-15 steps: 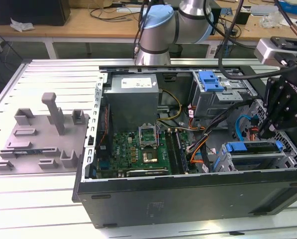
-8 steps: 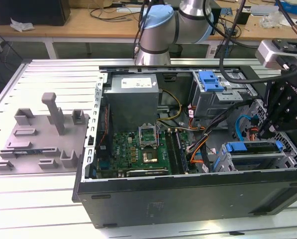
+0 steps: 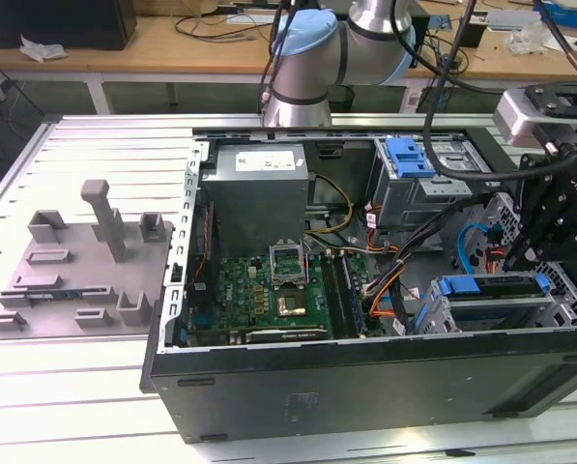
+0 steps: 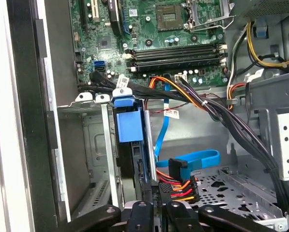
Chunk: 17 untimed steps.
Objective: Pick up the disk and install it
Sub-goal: 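Insert the first disk wire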
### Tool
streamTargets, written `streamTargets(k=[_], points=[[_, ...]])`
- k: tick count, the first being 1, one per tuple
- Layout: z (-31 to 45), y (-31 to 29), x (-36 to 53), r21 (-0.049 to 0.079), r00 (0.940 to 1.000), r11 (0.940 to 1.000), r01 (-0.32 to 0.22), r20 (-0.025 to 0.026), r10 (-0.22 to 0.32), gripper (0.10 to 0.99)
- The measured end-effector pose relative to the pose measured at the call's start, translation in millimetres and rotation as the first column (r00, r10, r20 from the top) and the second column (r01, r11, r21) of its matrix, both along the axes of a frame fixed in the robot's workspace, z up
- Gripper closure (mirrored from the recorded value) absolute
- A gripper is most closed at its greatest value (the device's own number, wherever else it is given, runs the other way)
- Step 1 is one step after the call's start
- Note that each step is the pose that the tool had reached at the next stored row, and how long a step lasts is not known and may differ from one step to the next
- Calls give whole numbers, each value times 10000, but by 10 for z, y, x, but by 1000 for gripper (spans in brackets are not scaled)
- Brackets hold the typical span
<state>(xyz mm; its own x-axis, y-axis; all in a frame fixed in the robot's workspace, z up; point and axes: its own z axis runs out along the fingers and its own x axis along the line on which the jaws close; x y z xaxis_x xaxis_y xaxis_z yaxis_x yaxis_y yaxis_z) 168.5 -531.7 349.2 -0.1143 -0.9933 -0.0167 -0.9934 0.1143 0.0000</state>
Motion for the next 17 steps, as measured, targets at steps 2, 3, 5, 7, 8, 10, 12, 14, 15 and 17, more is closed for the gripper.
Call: streamTargets(k=[2,3,5,7,8,10,12,14,15,17], points=[[-4,-15,-39,20,9993,9995,-300,213,300,918],[-5,-22,-39,20,9983,9986,-534,246,533,918],[-4,-30,-47,17,9974,9978,-662,270,662,918],[-4,-40,-59,16,9971,9975,-710,292,709,918],[-4,-45,-65,14,9969,9974,-724,307,723,918],[-5,-52,-66,14,9968,9973,-733,331,732,918],[-5,-60,-67,13,9967,9973,-732,344,731,918],[-4,-73,-67,12,9967,9973,-732,352,731,918],[-4,-87,-69,11,9967,9973,-731,357,730,918],[-4,-96,-76,10,9967,9973,-728,364,728,918]])
